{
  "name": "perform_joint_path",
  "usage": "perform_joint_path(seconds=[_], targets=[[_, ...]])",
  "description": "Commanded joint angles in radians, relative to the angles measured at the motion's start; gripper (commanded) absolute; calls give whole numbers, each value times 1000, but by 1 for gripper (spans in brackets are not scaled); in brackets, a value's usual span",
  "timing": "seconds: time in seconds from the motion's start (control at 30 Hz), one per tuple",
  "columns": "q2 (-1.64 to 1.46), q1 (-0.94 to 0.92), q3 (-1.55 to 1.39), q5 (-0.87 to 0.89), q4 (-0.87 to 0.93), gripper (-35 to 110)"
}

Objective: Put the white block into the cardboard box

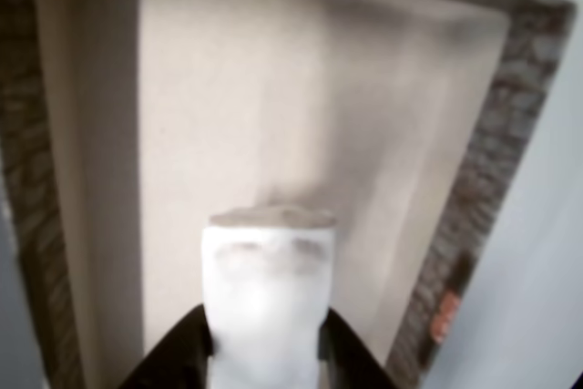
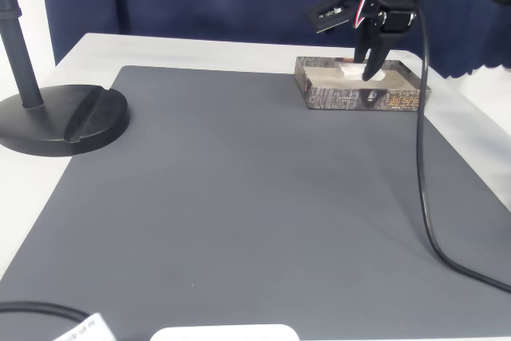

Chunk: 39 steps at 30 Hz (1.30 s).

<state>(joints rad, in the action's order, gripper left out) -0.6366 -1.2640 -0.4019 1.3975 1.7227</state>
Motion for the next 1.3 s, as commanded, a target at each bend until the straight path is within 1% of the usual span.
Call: perform_joint_path(seconds=[0.0, 0.27, 0.7, 0.93, 1.03, 1.1, 1.17, 1.27], targets=[[0, 11, 91, 12, 12, -2], [61, 28, 153, 15, 12, -1], [75, 29, 155, 17, 12, 0], [78, 23, 156, 29, 8, 6], [78, 20, 166, 31, -3, 12], [78, 18, 170, 44, -23, 21], [77, 18, 172, 117, -49, 31], [66, 21, 173, 160, -81, 39]])
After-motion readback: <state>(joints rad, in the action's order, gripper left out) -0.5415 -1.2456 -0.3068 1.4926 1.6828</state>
